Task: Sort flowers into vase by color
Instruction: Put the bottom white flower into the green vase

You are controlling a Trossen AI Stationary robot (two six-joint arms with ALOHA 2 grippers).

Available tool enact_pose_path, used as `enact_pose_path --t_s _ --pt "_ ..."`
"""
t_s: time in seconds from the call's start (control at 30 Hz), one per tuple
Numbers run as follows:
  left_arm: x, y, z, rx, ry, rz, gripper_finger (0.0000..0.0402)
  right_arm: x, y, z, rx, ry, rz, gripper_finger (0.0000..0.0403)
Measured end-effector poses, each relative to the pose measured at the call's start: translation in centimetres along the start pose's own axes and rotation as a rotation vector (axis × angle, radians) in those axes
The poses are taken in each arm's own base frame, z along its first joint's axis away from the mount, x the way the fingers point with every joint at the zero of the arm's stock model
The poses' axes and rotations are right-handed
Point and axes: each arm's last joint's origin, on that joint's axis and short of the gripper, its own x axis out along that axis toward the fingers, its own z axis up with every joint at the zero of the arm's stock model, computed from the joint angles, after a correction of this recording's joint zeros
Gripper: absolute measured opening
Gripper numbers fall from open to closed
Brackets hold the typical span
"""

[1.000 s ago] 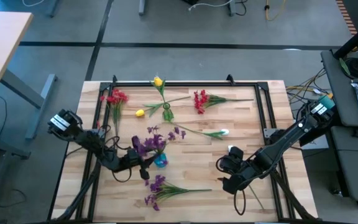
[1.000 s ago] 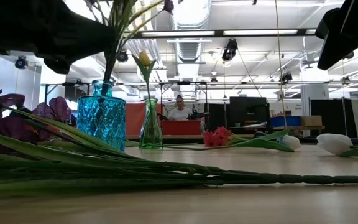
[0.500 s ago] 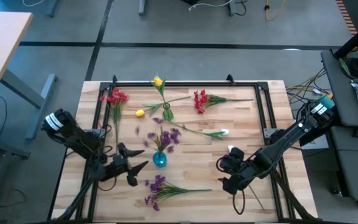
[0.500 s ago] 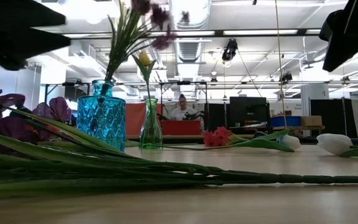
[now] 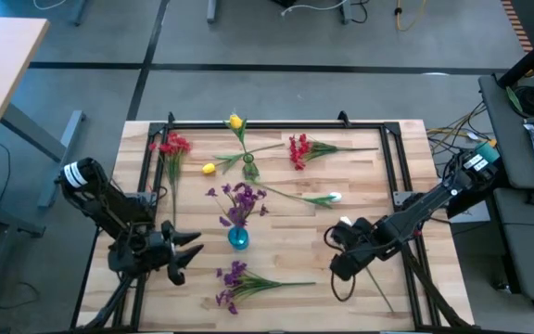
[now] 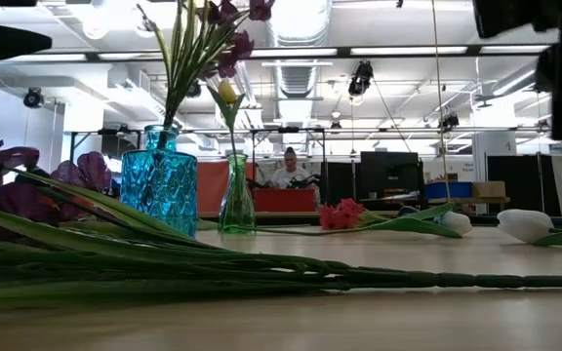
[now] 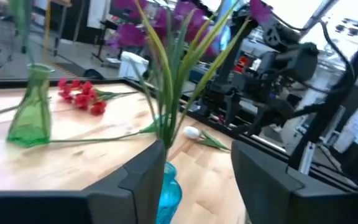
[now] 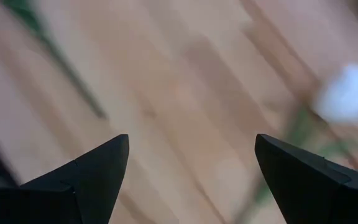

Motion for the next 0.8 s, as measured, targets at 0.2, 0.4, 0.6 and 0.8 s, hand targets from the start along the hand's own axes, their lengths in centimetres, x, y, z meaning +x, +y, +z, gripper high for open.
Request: enact_pose_path --t_s 0.2,0.4,0.6,0.8 --pt "0.6 0.2 -1.2 -0.012 0.002 -0.012 0.0148 -0.2 -2.5 -0.3 0.112 0.107 -0.241 0.0329" --pt "1.5 0.6 -4.0 -0.049 0.165 -0.228 0.013 0.0 -3.0 -0.6 0.118 0.147 -0.269 0.0325" --pt "1.3 2.5 -6.5 -0.212 0.459 -0.217 0.0108 1.0 -3.4 -1.0 0.133 0.165 -0.256 0.0325" --pt "2.5 3.0 -7.3 -0.283 0.611 -0.087 0.0084 3.8 -4.1 -1.7 0.188 0.144 -0.187 0.0324"
